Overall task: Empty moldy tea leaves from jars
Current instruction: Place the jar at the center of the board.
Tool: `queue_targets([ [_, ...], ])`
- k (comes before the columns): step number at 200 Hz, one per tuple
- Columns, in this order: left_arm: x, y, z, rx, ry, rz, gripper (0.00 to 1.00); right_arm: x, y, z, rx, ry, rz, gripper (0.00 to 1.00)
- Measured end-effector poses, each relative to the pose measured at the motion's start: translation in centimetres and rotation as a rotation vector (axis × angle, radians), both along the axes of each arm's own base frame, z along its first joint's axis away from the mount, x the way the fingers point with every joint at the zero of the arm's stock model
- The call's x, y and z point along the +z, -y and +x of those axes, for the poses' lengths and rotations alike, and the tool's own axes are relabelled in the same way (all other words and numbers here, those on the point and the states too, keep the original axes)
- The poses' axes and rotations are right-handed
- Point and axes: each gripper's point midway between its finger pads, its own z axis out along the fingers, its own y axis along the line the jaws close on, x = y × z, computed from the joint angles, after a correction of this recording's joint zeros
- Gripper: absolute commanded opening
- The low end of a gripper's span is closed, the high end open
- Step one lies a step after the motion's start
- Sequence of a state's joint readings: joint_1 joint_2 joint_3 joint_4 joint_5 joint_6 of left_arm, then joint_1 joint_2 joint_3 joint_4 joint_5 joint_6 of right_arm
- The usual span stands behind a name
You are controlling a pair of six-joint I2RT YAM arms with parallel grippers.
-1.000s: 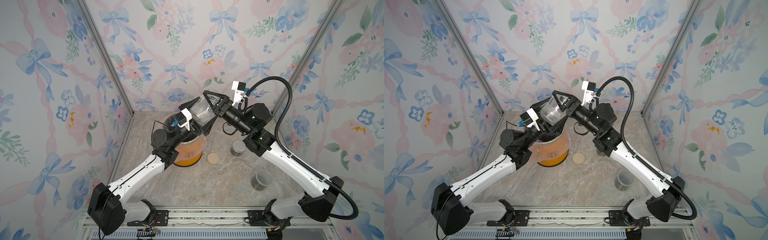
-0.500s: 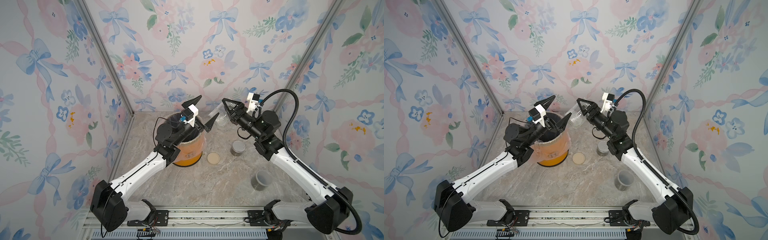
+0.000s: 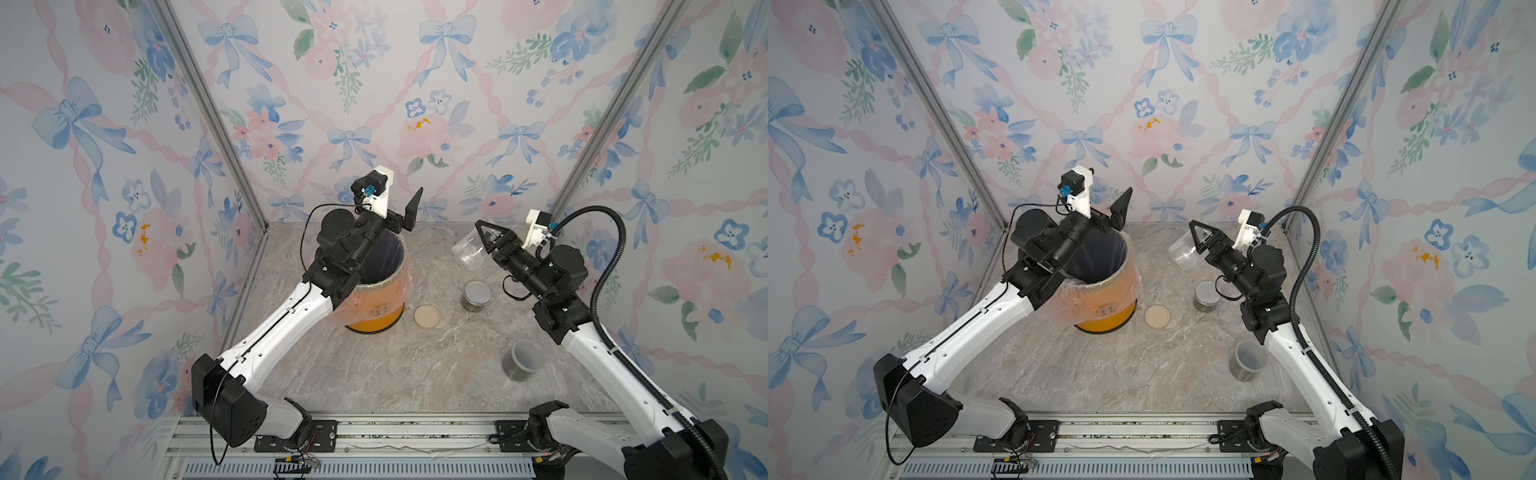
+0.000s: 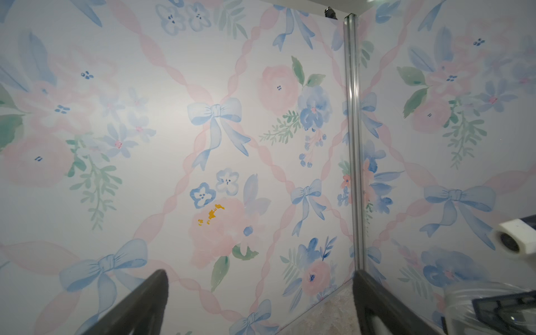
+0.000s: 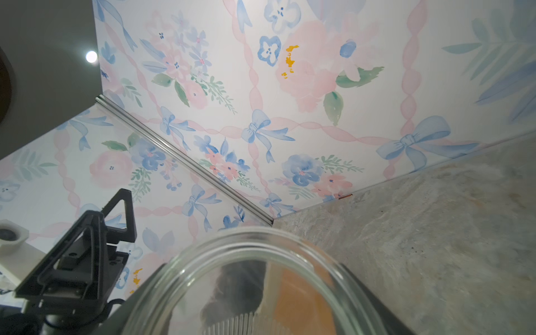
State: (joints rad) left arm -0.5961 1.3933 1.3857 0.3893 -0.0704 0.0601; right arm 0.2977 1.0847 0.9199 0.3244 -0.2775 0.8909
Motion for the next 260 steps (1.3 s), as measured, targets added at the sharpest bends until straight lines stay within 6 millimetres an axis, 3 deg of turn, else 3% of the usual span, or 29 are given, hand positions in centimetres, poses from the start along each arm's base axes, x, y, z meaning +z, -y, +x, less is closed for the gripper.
queue_targets([
  [25, -1.5, -1.4, 0.0, 0.049, -0.104, 0.008, 0.98, -2.3, -0.6, 0.1, -0.001, 0.010, -0.101, 0.19],
  [50, -2.5, -3.1, -1.4, 0.077, -0.180, -0.001, 0.98, -5.0, -2.6, 0.3, 0.022, 0.034, -0.242, 0.20],
  [82, -4.6, -6.1, -4.6, 0.113, -0.239, -0.018, 0.98, -9.0, -5.0, 1.3, 0.054, 0.045, -0.393, 0.21],
  [132, -11.0, -11.0, -10.1, 0.173, -0.307, -0.009, 0.98, -15.2, -8.3, 1.7, 0.087, 0.092, -0.614, 0.23],
  [167, -12.1, -13.9, -13.5, 0.196, -0.264, -0.050, 0.98, -18.0, -9.8, 2.3, 0.063, 0.141, -0.690, 0.23],
  [189, -12.7, -14.9, -14.7, 0.200, -0.235, -0.075, 0.98, -19.7, -10.3, 3.1, 0.024, 0.154, -0.741, 0.23],
  [224, -15.3, -15.0, -15.0, 0.200, -0.256, -0.056, 0.98, -21.9, -11.3, 3.9, -0.034, 0.178, -0.803, 0.23],
  [260, -16.2, -15.5, -15.8, 0.197, -0.239, -0.067, 0.98, -24.2, -11.5, 4.7, -0.088, 0.186, -0.843, 0.23],
])
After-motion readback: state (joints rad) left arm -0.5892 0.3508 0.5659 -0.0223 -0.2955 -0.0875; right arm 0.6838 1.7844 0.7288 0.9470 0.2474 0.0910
